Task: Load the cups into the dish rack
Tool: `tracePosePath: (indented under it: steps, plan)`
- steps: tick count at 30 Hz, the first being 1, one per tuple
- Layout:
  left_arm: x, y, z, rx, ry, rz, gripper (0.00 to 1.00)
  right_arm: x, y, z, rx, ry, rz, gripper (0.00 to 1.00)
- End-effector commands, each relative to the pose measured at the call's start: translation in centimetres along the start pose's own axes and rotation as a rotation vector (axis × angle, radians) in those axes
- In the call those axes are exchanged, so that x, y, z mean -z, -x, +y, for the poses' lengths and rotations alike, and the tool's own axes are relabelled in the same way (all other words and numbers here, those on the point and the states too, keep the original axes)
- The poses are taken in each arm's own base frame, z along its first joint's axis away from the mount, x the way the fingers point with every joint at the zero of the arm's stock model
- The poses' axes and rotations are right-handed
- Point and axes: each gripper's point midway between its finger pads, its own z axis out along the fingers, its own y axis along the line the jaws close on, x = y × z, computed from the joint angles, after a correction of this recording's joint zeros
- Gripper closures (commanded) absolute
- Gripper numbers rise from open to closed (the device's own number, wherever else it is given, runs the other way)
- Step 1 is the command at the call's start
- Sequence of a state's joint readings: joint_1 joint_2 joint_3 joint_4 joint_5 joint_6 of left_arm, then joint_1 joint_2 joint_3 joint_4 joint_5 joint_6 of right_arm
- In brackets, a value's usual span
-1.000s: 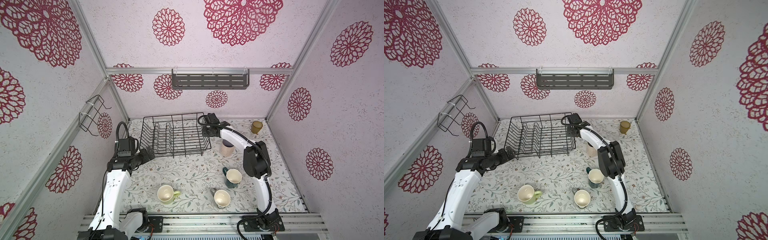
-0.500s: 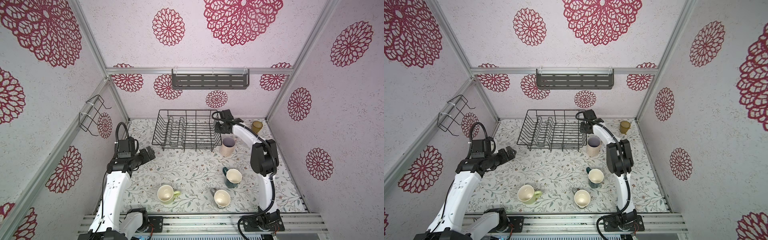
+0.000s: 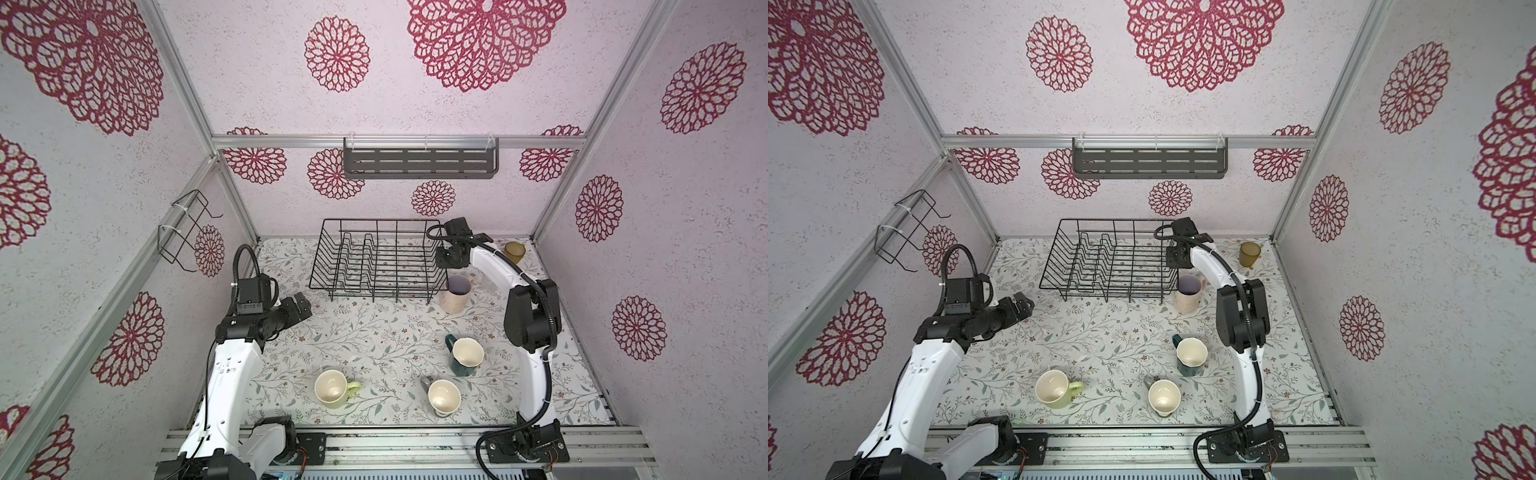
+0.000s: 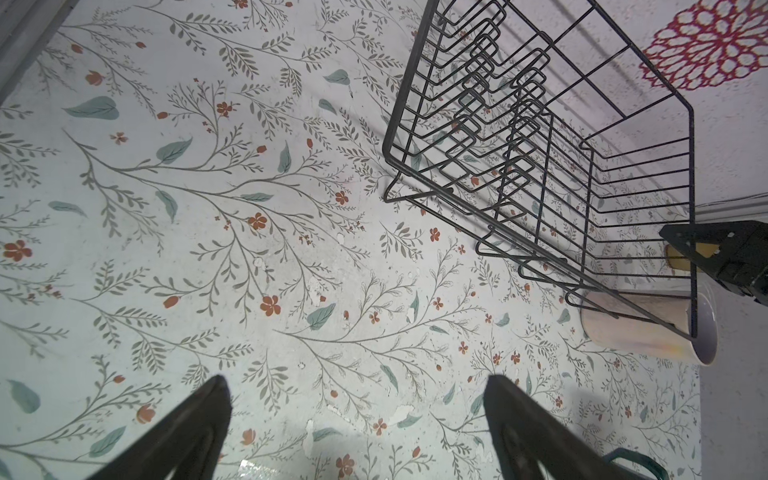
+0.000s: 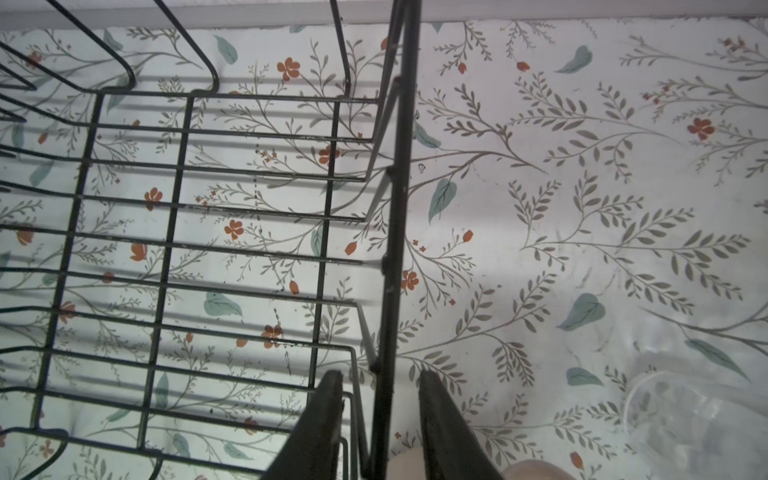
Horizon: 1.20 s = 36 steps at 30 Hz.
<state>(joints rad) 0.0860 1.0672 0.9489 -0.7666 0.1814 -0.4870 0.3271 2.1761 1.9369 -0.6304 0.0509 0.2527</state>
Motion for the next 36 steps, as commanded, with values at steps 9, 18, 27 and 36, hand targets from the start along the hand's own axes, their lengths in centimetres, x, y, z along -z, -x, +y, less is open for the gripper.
tracePosePath:
  steps: [9,18,27,36]
  plan:
    - [-0.9,0.2,-0.4,0.024,-0.031,0.013,0.01,11.0,-0.1,-3.7,-0.049,-0.07,-0.127,0.52]
    - [-2.3,2.2,-0.4,0.129,-0.037,-0.057,0.03,10.4,-7.2,-5.2,-0.114,-0.032,-0.014,0.52]
    - [-5.0,8.5,-0.7,0.103,0.043,-0.125,0.01,6.6,-8.9,-6.4,-0.125,-0.117,0.105,0.54]
    - [-11.4,9.0,-1.6,0.014,-0.015,-0.031,0.03,6.0,-9.5,-7.1,-0.135,-0.15,0.147,0.7]
